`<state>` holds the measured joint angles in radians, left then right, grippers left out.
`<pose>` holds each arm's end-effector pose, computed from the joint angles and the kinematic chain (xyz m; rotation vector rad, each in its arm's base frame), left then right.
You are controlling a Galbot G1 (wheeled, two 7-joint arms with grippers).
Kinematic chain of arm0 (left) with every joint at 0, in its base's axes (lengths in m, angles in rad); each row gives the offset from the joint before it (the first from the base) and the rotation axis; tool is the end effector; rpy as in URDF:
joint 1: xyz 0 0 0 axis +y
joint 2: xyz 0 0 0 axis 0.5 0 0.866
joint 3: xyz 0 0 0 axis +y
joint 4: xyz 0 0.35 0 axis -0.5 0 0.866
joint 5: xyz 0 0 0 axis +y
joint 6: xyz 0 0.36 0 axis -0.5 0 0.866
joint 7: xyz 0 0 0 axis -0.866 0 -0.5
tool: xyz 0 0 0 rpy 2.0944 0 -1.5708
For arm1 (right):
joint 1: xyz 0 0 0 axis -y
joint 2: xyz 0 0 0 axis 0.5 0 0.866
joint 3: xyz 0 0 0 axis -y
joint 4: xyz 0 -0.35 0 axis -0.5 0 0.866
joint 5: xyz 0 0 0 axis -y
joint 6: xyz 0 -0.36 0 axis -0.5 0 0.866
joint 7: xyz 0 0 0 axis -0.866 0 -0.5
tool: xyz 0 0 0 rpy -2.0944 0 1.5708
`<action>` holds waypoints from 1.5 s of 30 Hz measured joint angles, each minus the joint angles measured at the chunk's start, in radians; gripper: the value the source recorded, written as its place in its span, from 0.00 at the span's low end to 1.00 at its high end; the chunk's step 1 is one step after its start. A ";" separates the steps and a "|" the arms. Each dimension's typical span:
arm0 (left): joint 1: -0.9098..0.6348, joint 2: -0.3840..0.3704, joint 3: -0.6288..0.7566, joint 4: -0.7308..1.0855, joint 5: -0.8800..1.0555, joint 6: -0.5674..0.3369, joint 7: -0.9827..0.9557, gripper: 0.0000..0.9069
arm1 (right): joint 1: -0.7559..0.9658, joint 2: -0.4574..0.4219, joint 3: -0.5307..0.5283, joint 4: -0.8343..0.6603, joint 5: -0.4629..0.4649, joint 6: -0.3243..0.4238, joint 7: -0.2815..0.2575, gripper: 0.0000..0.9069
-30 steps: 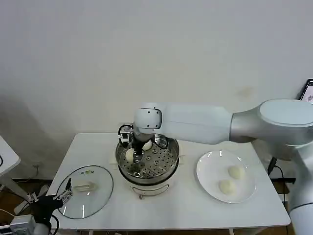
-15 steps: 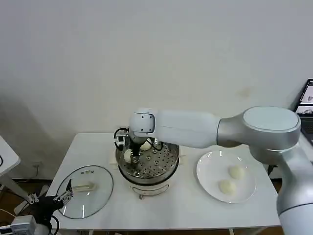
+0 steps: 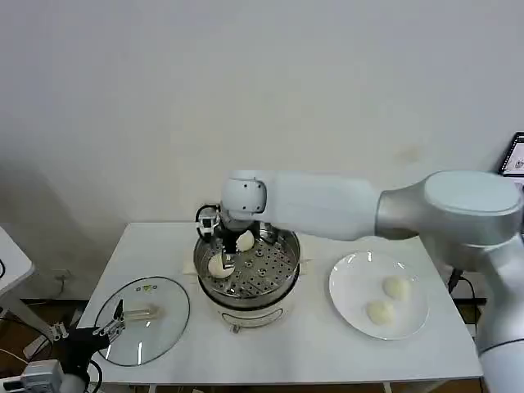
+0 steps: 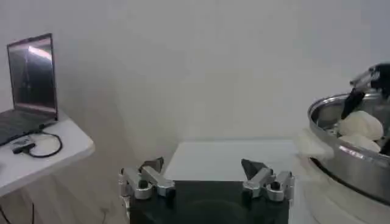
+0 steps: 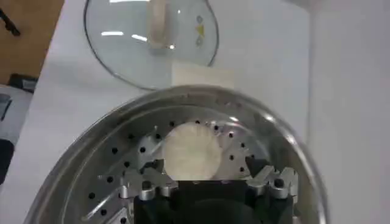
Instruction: Take steamed baozi put them in steamer then cover it.
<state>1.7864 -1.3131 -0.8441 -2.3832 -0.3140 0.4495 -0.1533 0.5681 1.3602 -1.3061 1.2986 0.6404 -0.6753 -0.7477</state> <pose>0.1293 0.0980 -0.2070 0.2864 -2.8001 -0.1542 0.5104 0.2344 -0.0661 1.4567 -1.5078 1.4354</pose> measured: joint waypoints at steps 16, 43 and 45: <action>0.011 0.021 0.049 -0.006 0.014 0.007 0.007 1.00 | 0.143 -0.453 -0.003 0.189 -0.311 0.249 -0.248 1.00; 0.029 0.021 0.068 0.028 0.052 -0.001 0.022 1.00 | -0.489 -0.905 0.374 0.285 -0.750 0.454 -0.376 1.00; 0.030 0.018 0.067 0.028 0.052 -0.003 0.022 1.00 | -0.518 -0.905 0.388 0.276 -0.763 0.455 -0.374 1.00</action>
<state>1.8166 -1.2948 -0.7771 -2.3550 -0.2620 0.4462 -0.1313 0.0498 0.4555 -0.9185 1.5746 -0.1227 -0.2207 -1.1221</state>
